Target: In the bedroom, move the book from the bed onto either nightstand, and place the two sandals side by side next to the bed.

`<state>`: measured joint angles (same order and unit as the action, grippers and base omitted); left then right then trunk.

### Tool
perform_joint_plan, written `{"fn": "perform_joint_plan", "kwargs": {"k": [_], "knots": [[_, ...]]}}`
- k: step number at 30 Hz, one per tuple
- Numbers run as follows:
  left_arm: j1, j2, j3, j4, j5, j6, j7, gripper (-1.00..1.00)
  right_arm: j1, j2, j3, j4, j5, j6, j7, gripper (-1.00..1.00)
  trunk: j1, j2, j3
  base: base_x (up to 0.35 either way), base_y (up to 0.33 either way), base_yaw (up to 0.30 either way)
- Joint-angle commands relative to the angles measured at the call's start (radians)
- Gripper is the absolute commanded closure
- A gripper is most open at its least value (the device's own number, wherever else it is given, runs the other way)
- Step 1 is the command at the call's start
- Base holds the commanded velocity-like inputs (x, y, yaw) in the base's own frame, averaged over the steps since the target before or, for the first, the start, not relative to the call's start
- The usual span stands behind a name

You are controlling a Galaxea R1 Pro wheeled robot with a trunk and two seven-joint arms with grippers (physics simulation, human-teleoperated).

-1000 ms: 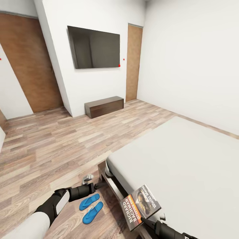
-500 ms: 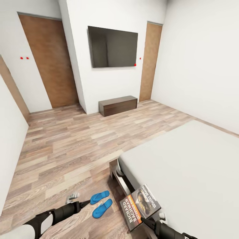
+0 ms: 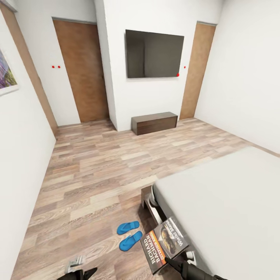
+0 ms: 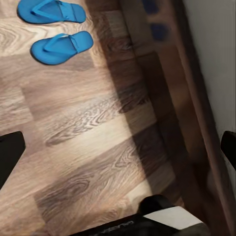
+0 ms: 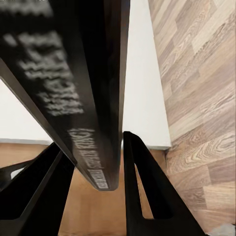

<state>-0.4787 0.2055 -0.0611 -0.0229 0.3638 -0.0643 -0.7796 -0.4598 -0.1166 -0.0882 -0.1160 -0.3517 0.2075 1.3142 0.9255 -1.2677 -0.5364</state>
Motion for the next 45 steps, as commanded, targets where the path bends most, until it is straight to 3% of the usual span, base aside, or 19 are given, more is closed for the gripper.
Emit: {"fn": "perform_joint_plan", "kwargs": {"k": [1, 7, 10, 17, 45], "knots": [[0.007, -0.006, -0.004, 0.001, 0.004, -0.010, 0.016, -1.00, 0.000, 0.000, -0.013, 0.011, 0.003, 0.010, 0.004, 1.00, 0.000, -0.001, -0.001, 0.000, 0.000, 0.279], [0.019, -0.028, -0.005, 0.000, 0.002, -0.014, 0.196, -1.00, 0.000, 0.000, -0.013, 0.039, 0.003, -0.027, 0.003, 1.00, 0.000, -0.001, -0.005, 0.000, 0.000, 0.276], [0.020, -0.040, -0.006, 0.000, -0.005, -0.014, 0.230, -1.00, 0.000, 0.000, -0.013, 0.041, 0.003, -0.035, 0.003, 1.00, 0.000, -0.001, -0.007, 0.000, 0.000, 0.270], [0.020, -0.046, -0.005, 0.000, -0.043, -0.015, 0.248, -1.00, 0.000, 0.000, -0.013, 0.043, 0.004, -0.040, 0.002, 1.00, 0.000, -0.001, -0.010, 0.000, 0.000, 0.167], [0.020, -0.044, -0.005, 0.000, -0.046, -0.015, 0.244, -1.00, 0.000, 0.000, -0.013, 0.044, 0.004, -0.040, 0.001, 1.00, 0.000, -0.001, -0.010, 0.000, 0.000, 0.003]]}}
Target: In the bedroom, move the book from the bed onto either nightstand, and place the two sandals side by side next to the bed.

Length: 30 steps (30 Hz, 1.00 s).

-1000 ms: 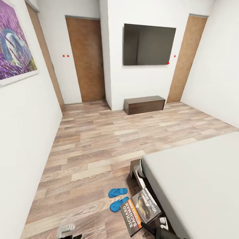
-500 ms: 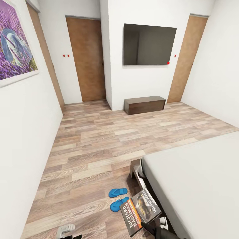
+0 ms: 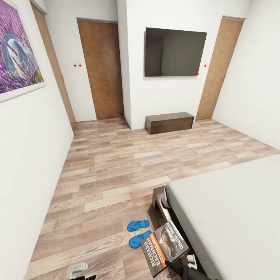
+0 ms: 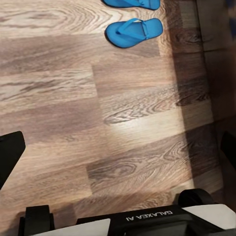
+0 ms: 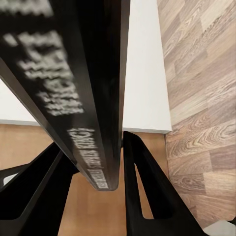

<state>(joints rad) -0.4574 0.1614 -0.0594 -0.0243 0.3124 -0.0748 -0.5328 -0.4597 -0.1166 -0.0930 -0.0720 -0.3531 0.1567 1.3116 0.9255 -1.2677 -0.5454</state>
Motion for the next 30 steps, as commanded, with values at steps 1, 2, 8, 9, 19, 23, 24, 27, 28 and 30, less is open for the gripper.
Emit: {"fn": "perform_joint_plan", "kwargs": {"k": [1, 2, 8, 9, 19, 23, 24, 27, 28, 30], "knots": [[-0.001, 0.001, -0.007, 0.001, 0.005, -0.005, -0.004, -1.00, 0.000, 0.000, -0.008, 0.000, 0.005, 0.010, 0.004, 1.00, 0.000, -0.001, -0.001, 0.000, 0.000, 0.000], [0.000, 0.001, -0.007, 0.001, 0.005, -0.005, -0.005, -1.00, 0.000, 0.000, -0.008, 0.000, 0.006, 0.011, 0.005, 1.00, 0.000, -0.001, -0.001, 0.000, 0.000, 0.007], [0.000, 0.001, -0.007, 0.001, 0.005, -0.005, -0.006, -1.00, 0.000, 0.000, -0.008, 0.000, 0.006, 0.011, 0.006, 1.00, 0.000, -0.001, -0.001, 0.000, 0.000, 0.161], [0.000, 0.001, -0.007, 0.001, 0.005, -0.005, -0.007, -1.00, 0.000, 0.000, -0.008, 0.000, 0.006, 0.011, 0.006, 1.00, 0.000, -0.001, -0.001, 0.000, 0.000, 0.267], [0.000, 0.001, -0.007, 0.002, 0.005, -0.005, -0.006, -1.00, 0.000, 0.000, -0.008, -0.001, 0.008, 0.011, 0.005, 1.00, 0.000, -0.001, -0.003, 0.000, 0.000, 0.286], [0.000, 0.001, -0.007, 0.002, 0.005, -0.005, -0.006, -1.00, 0.000, 0.000, -0.008, 0.000, 0.008, 0.011, 0.005, 1.00, 0.000, -0.001, -0.005, 0.000, 0.000, 0.291], [0.000, 0.000, -0.007, 0.002, 0.005, -0.005, -0.006, -1.00, 0.000, 0.000, -0.008, 0.000, 0.008, 0.010, 0.005, 1.00, 0.000, -0.001, -0.005, 0.000, 0.000, 0.291], [0.000, 0.000, -0.007, 0.002, 0.005, -0.005, -0.006, -1.00, 0.000, 0.000, -0.008, 0.000, 0.008, 0.010, 0.004, 1.00, 0.000, -0.001, -0.007, 0.000, 0.000, 0.291], [0.000, 0.000, -0.007, 0.003, 0.005, -0.005, -0.006, -1.00, 0.000, 0.000, -0.008, 0.000, 0.008, 0.010, 0.004, 1.00, 0.000, -0.001, -0.007, 0.000, 0.000, 0.291], [0.000, 0.000, -0.007, 0.003, 0.005, -0.005, -0.006, -1.00, 0.000, 0.000, -0.008, 0.000, 0.008, 0.010, 0.004, 1.00, 0.000, -0.001, -0.008, 0.000, 0.000, 0.291]]}}
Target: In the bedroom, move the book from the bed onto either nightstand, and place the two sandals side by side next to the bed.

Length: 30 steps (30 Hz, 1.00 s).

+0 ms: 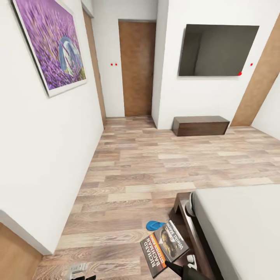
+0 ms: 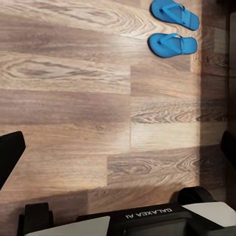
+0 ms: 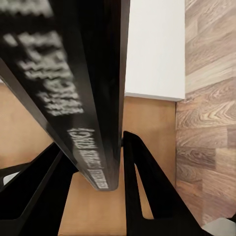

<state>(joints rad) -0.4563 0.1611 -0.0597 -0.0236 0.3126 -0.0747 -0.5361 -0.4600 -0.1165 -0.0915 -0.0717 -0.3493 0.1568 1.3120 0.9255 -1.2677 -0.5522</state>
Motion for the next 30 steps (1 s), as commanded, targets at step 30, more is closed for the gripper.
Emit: {"fn": "perform_joint_plan", "kwargs": {"k": [30], "knots": [[-0.001, 0.000, -0.006, 0.002, 0.005, -0.005, -0.003, -1.00, 0.000, 0.000, -0.010, 0.000, 0.004, -0.002, 0.004, 1.00, 0.000, -0.001, -0.013, 0.000, 0.000, 0.290]]}}
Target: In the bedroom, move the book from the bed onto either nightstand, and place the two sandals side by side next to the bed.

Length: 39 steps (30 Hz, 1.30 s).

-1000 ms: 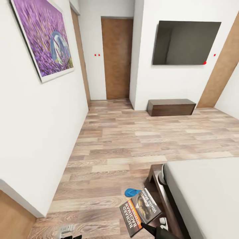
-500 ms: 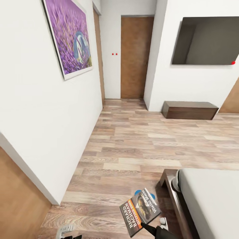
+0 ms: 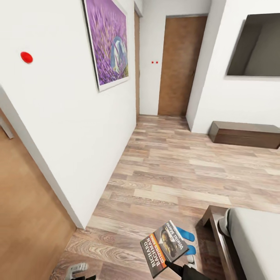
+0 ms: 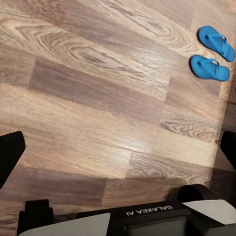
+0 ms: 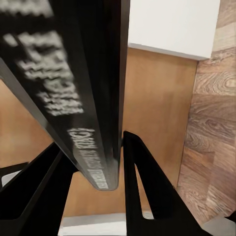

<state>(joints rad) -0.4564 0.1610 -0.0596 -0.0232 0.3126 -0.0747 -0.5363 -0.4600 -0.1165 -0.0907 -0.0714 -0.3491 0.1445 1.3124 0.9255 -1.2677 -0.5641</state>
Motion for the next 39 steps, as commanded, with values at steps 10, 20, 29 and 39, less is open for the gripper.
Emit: {"fn": "perform_joint_plan", "kwargs": {"k": [10, 20, 29, 39], "knots": [[-0.001, 0.000, -0.007, 0.002, 0.005, -0.005, -0.002, -1.00, 0.000, 0.000, -0.011, -0.001, 0.004, 0.010, 0.004, 1.00, 0.000, -0.001, -0.005, 0.000, 0.000, 0.290], [-0.001, 0.000, -0.007, 0.002, 0.005, -0.005, -0.003, -1.00, 0.000, 0.000, -0.011, -0.001, 0.004, 0.010, 0.004, 1.00, 0.000, -0.001, -0.009, 0.000, 0.000, 0.290], [-0.001, 0.000, -0.007, 0.002, 0.005, -0.005, -0.003, -1.00, 0.000, 0.000, -0.011, -0.001, 0.004, 0.010, 0.004, 1.00, 0.000, -0.001, -0.010, 0.000, 0.000, 0.121], [-0.001, 0.000, -0.007, 0.002, 0.005, -0.005, -0.004, -1.00, 0.000, 0.000, -0.011, -0.001, 0.004, 0.009, 0.004, 1.00, 0.000, -0.001, -0.007, 0.000, 0.000, -0.007]]}}
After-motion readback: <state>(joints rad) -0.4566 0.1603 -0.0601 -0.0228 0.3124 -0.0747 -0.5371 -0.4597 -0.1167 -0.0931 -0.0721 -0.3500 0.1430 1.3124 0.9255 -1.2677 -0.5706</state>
